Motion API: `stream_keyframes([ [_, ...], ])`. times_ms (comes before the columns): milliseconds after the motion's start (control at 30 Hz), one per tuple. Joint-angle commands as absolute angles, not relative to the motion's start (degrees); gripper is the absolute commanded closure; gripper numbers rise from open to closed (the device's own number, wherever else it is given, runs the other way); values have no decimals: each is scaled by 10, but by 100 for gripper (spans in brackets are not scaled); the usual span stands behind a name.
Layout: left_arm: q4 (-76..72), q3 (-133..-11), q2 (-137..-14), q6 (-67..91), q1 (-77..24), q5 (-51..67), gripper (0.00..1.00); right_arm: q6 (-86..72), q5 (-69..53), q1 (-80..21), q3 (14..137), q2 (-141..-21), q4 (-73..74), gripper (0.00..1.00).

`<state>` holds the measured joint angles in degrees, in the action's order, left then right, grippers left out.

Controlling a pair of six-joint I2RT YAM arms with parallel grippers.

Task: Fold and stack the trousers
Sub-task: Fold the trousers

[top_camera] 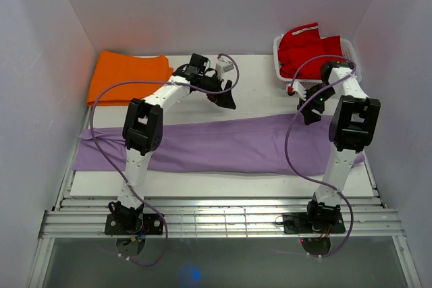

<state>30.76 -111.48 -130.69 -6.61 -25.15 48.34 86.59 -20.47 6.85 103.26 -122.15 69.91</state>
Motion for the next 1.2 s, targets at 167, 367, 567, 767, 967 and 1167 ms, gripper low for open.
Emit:
stream_keyframes([
  [167, 333, -1048, -1246, -48, -190, 505, 10, 878, -178, 58, 997, -1237, 700, 35],
  [367, 372, -1009, -1216, -88, -163, 498, 12, 877, -170, 58, 973, -1236, 679, 65],
  [567, 373, -976, -1187, -92, -146, 503, 12, 870, -184, 60, 1006, -1204, 726, 92],
  [767, 374, -942, -1171, -105, -138, 508, 13, 885, -185, 61, 983, -1112, 749, 92],
  [967, 358, -907, -1149, -112, -134, 495, 15, 864, -203, 64, 1033, -1086, 750, 92],
  [1167, 358, -907, -1144, -122, -131, 490, 20, 807, -197, 64, 1124, -1212, 718, 92],
])
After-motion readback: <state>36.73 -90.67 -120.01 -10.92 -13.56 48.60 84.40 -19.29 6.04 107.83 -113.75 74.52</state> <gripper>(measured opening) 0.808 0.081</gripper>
